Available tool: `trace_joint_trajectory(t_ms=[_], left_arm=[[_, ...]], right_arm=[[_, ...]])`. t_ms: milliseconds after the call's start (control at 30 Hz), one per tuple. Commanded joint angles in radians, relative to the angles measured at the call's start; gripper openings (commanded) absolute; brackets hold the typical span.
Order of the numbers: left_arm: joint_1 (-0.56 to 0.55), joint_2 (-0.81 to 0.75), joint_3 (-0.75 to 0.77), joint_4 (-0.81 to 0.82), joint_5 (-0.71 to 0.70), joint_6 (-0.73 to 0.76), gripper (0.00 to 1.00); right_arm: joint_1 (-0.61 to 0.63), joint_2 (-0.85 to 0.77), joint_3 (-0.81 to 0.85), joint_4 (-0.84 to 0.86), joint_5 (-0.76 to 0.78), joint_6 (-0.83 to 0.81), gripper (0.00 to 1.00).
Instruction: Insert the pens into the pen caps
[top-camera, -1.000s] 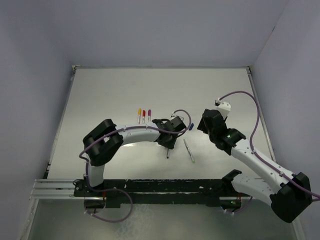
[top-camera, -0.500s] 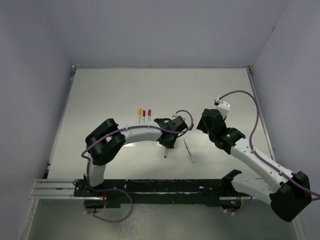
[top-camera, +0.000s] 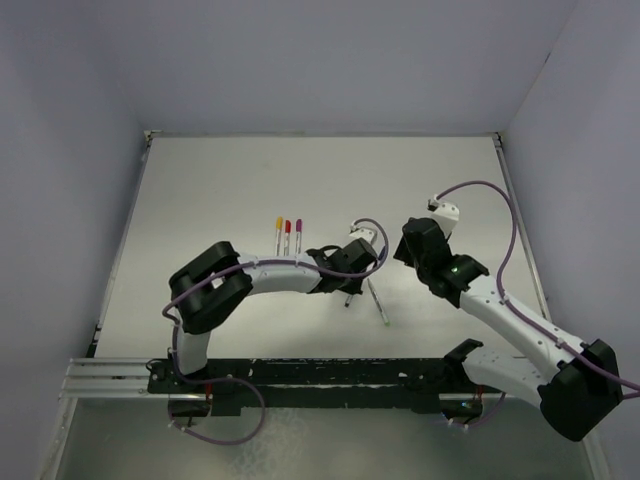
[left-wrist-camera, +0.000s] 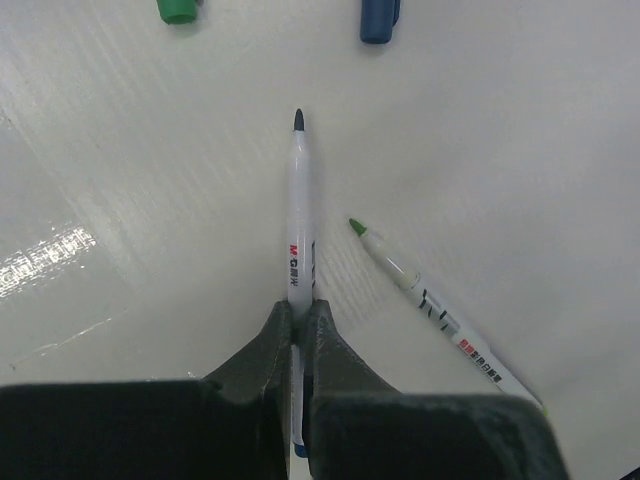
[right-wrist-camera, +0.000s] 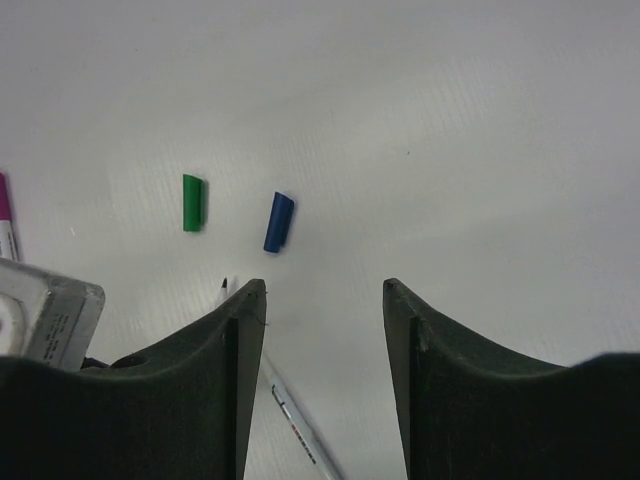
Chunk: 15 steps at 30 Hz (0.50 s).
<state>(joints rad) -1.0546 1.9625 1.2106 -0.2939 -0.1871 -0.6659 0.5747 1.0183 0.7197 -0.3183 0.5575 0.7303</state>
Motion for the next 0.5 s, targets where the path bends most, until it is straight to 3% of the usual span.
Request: trace_joint_trajectory(t_ms=[0, 467], left_arm=[[-0.003, 0.085, -0.222, -0.036, 0.057, -0.054, 0.00], [-0.005, -0.369, -0.246, -0.249, -0.015, -0.039, 0.00]], right_arm=[[-0.006, 0.055, 0.038, 0.002, 0.008, -0.001, 0.52], [-0.006, 0.293, 0.116, 0.045, -0.031, -0.002, 0.50]])
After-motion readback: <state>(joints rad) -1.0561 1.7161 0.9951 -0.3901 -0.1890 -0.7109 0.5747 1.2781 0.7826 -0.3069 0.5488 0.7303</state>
